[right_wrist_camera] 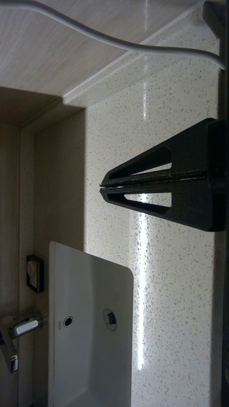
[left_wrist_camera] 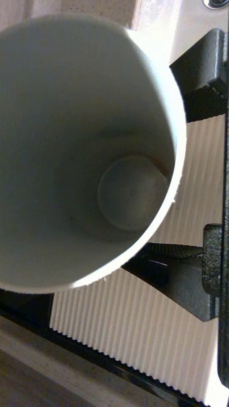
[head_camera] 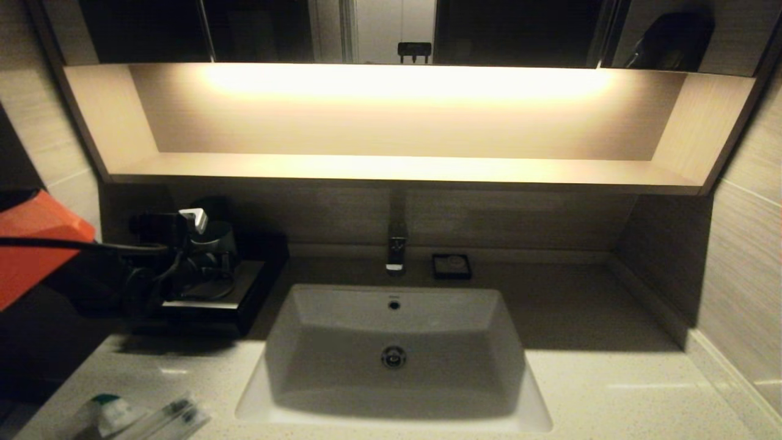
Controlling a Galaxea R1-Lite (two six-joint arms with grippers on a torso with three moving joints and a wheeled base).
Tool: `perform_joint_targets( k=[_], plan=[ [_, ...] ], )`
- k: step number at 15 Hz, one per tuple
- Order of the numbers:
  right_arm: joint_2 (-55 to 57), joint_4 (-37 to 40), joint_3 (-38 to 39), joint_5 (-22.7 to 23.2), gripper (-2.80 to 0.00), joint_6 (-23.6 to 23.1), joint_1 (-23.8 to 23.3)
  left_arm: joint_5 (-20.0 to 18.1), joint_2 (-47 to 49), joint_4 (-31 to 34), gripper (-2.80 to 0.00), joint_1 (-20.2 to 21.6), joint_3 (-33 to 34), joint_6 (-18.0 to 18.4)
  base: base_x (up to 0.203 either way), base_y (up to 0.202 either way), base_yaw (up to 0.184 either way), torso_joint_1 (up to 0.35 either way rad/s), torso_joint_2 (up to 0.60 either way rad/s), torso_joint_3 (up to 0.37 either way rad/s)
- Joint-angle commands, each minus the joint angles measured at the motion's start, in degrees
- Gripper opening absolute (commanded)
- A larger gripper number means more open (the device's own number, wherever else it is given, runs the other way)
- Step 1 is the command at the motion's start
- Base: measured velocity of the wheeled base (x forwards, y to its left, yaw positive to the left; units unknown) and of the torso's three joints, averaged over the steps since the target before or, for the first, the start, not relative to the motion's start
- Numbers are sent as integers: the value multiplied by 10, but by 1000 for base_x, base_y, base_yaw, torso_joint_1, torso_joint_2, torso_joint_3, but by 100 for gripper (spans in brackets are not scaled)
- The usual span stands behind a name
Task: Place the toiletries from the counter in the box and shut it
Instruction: Place the cup on the storage box
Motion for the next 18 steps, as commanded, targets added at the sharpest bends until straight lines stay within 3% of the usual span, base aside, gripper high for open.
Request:
perform_joint_targets(
  k=[1,18],
  plan=[
    [0,0,0,0,-280,0,0,0,4,3,-280,0,-12,0,0,0,0,0,0,0],
    [0,0,0,0,-280,0,0,-1,21,41,-280,1,-71,-1,0,0,0,0,0,0]
  ],
)
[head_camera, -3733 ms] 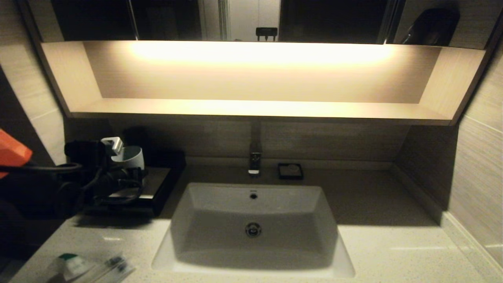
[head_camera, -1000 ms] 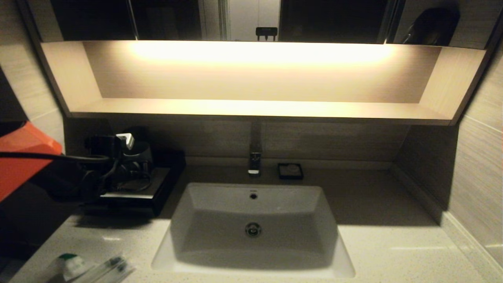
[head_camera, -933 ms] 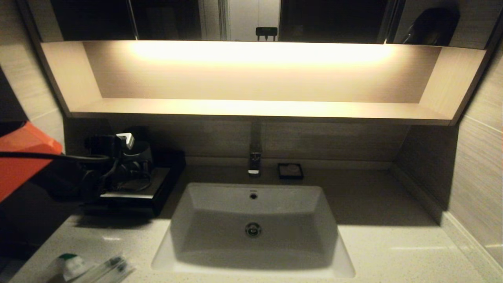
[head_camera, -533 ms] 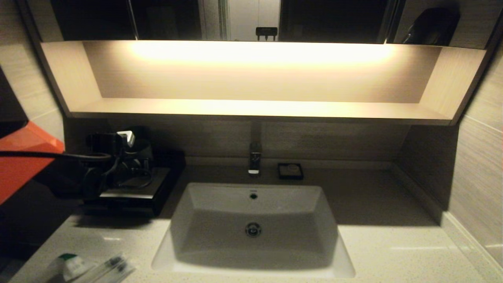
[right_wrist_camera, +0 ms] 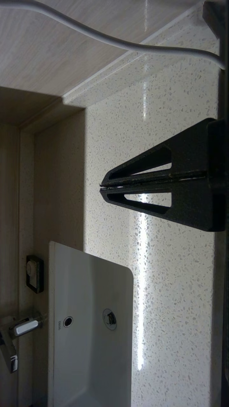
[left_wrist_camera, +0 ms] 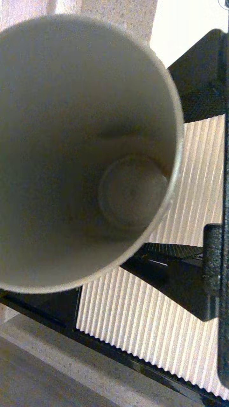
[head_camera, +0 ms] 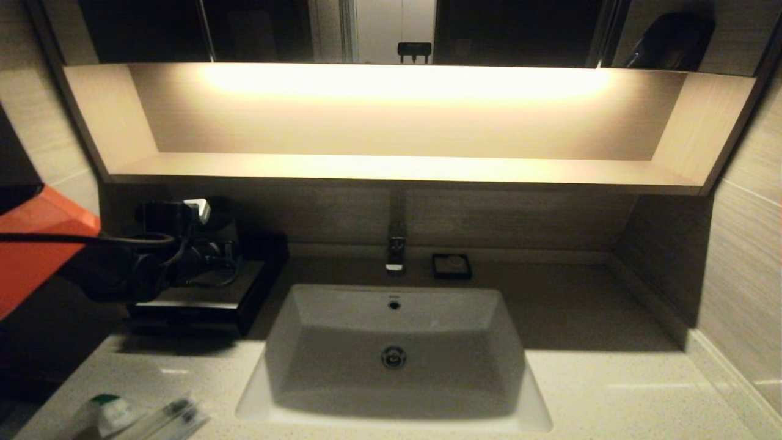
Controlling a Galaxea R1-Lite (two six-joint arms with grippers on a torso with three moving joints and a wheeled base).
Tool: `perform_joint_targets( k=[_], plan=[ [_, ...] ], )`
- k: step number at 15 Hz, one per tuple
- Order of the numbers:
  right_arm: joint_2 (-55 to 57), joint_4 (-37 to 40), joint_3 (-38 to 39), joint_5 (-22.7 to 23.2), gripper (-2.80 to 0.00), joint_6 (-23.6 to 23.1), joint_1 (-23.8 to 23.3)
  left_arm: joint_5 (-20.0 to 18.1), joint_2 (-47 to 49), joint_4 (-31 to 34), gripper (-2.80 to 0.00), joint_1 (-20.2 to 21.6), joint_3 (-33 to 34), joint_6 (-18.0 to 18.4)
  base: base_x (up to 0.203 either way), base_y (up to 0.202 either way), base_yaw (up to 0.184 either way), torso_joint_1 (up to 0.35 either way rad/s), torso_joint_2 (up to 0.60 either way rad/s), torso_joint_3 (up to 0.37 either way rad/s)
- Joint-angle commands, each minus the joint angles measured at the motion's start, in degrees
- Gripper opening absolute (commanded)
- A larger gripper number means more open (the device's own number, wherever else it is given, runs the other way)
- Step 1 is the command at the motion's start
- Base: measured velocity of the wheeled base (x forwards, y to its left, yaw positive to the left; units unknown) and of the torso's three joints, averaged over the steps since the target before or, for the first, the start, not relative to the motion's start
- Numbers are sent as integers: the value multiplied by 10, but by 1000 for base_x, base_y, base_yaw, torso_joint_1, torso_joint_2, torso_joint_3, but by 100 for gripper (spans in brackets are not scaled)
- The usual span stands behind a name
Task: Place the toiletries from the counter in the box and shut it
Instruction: Place the cup on the storage box
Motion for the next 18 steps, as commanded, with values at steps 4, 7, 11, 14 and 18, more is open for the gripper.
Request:
perform_joint_targets(
  k=[4,7,11,14,18],
  plan=[
    [0,0,0,0,-280,0,0,0,12,1,-280,0,-11,-1,0,0,0,0,0,0],
    [0,0,0,0,-280,0,0,0,18,4,-280,0,-24,0,0,0,0,0,0,0],
    [0,0,0,0,-280,0,0,0,27,17,-280,1,-40,-1,0,0,0,0,0,0],
    [0,0,0,0,-280,0,0,0,35,17,-280,1,-45,-2,0,0,0,0,0,0],
    [0,0,0,0,-280,0,0,1,39,21,-280,3,-62,-2,0,0,0,0,0,0]
  ],
)
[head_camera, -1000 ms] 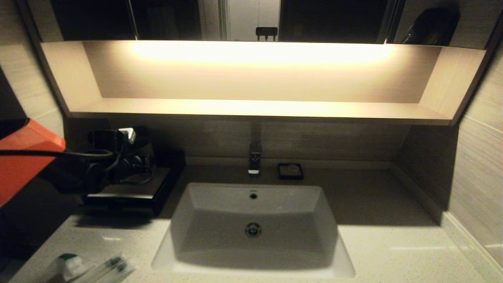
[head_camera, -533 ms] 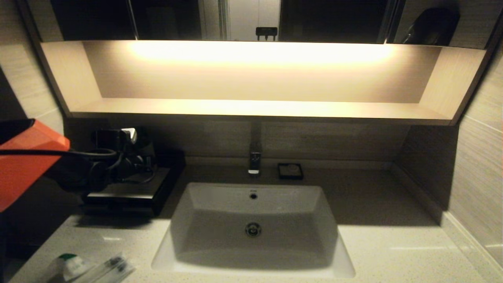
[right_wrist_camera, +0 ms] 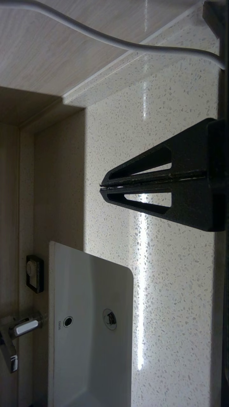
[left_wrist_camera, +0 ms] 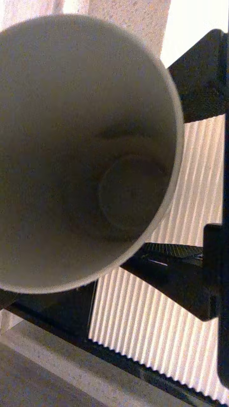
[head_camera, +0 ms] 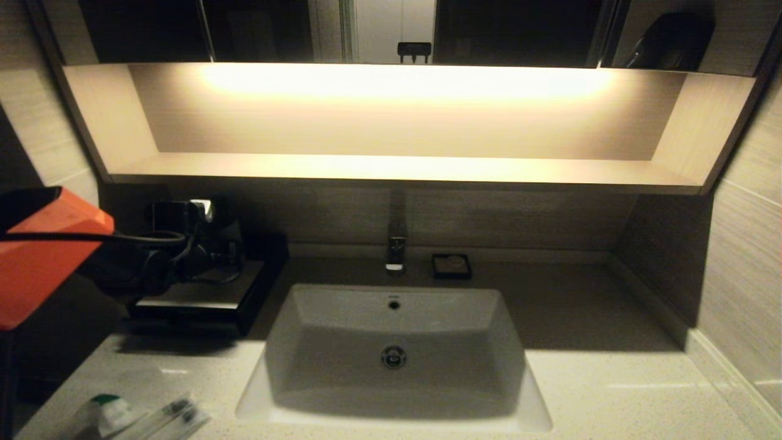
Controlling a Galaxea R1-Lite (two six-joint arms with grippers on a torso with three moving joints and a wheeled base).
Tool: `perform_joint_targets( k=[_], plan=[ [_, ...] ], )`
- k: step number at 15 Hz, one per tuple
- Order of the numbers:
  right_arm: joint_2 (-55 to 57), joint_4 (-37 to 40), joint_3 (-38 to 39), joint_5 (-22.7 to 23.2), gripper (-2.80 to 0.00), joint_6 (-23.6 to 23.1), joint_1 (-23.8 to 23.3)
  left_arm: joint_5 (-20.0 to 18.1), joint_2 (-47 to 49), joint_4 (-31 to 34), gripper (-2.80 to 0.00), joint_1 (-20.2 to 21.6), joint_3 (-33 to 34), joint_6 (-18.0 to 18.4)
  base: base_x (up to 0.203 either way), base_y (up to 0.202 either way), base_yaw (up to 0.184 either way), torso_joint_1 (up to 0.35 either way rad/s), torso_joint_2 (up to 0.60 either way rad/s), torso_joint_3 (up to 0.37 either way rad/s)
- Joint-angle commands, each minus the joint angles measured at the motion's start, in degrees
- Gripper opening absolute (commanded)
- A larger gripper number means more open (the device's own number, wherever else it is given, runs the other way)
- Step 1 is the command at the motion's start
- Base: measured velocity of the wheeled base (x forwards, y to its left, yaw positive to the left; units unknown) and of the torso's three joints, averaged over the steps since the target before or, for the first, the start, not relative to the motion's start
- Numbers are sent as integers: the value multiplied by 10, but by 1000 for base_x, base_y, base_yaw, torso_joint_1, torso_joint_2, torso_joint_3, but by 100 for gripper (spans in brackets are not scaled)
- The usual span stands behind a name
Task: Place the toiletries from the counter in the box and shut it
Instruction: Place the cup on the storage box
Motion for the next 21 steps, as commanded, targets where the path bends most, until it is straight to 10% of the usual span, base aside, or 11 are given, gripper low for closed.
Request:
perform_joint_targets(
  k=[1,21],
  plan=[
    [0,0,0,0,-280,0,0,0,3,3,-280,0,-9,0,0,0,0,0,0,0],
    [0,0,0,0,-280,0,0,0,27,4,-280,0,-46,-1,0,0,0,0,0,0]
  ],
)
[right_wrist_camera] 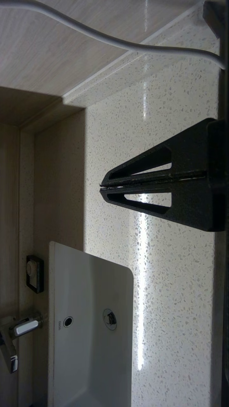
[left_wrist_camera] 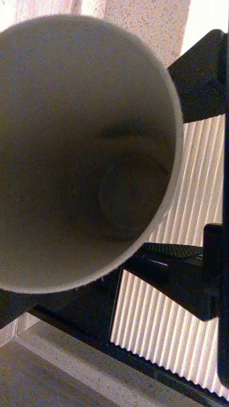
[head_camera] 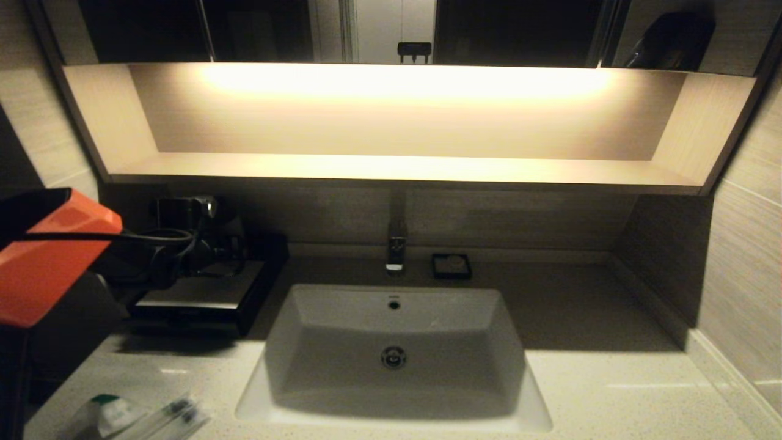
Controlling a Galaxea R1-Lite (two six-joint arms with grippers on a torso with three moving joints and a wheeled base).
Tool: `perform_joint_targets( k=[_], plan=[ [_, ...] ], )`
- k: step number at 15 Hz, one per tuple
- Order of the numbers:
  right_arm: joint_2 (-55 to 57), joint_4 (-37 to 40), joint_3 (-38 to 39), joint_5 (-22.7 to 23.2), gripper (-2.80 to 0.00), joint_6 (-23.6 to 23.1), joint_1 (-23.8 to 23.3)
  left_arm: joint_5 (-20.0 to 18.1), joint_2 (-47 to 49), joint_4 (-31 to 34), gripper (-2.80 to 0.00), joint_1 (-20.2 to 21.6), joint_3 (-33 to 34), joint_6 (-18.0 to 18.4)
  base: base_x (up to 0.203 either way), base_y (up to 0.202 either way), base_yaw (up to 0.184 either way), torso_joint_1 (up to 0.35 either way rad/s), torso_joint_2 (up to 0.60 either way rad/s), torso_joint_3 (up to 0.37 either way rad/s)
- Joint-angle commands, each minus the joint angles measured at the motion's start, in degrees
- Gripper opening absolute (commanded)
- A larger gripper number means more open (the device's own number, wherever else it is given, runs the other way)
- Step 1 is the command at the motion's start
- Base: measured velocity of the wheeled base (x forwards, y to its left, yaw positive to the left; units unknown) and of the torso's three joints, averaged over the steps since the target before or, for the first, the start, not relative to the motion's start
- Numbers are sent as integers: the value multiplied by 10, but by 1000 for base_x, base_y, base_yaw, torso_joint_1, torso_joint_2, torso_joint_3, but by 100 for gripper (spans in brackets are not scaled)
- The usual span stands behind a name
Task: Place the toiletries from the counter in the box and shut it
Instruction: Place the cup on the storage box
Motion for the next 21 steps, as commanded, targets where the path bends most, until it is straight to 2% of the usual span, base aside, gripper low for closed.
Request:
perform_joint_targets(
  k=[1,21],
  plan=[
    [0,0,0,0,-280,0,0,0,2,-2,-280,0,-2,0,0,0,0,0,0,0],
    [0,0,0,0,-280,0,0,0,17,10,-280,-1,-43,-2,0,0,0,0,0,0]
  ],
)
